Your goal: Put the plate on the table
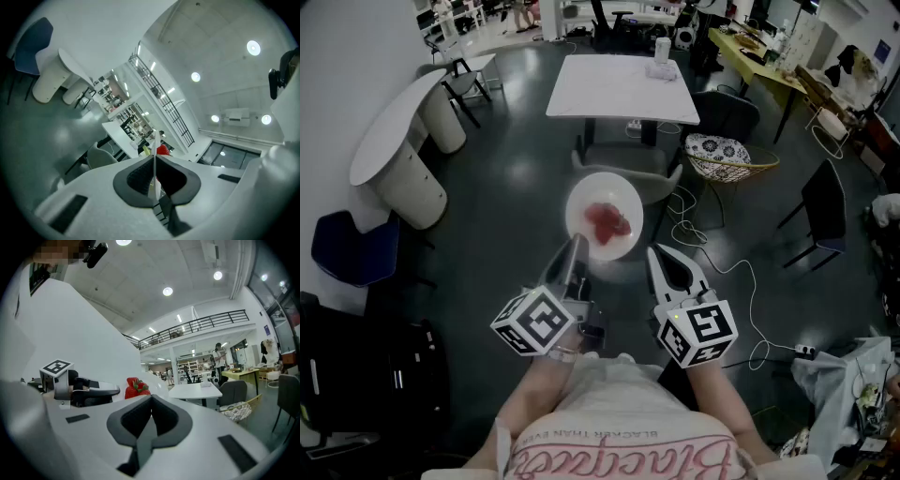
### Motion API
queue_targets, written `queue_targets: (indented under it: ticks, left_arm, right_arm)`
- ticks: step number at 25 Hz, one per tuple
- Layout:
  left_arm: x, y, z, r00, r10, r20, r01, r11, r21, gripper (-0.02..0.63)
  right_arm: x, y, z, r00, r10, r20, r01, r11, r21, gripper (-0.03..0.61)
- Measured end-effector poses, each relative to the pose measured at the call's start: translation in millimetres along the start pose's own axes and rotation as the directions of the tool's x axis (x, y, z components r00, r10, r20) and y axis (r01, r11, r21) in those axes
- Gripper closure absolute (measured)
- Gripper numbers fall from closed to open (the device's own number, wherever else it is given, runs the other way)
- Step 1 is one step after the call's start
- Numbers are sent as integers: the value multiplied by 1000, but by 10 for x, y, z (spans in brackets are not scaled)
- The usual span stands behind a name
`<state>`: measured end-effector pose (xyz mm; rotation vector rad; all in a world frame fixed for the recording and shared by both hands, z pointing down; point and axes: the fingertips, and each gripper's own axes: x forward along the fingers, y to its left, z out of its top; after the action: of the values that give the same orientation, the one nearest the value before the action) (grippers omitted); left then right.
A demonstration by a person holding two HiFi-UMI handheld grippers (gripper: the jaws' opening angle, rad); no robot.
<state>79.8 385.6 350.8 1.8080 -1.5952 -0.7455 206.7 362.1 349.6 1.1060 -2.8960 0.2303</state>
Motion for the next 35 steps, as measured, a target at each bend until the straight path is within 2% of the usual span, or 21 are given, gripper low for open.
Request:
queue_targets:
  ticks: [12, 15, 19, 22, 27, 35]
  left_arm:
    - [59, -163, -135, 1000, 2, 7, -2, 1000, 9, 600]
    - [77, -192, -193, 1000, 14, 10, -14, 1000, 5, 600]
    - [64, -227, -227, 999, 28, 35, -28, 1000, 6, 600]
    - [107, -225, -249, 998, 35, 57, -35, 999, -1, 600]
    - [232, -167, -181, 996, 43, 77, -43, 999, -3, 600]
    - [740, 161, 66, 997, 30, 68, -29, 999, -24, 600]
  right_arm:
    - [-106, -180, 25, 1000, 22, 0, -22, 1000, 3, 575]
    - [-125, -253, 15, 999, 39, -2, -39, 999, 10, 575]
    - [-142, -349, 6, 997, 81, 14, -82, 994, 69, 575]
    - [-117, -441, -29, 995, 98, 7, -98, 993, 62, 575]
    - [41, -494, 7, 991, 131, 13, -132, 989, 70, 575]
    - [656, -680, 34, 992, 122, 18, -123, 990, 74, 575]
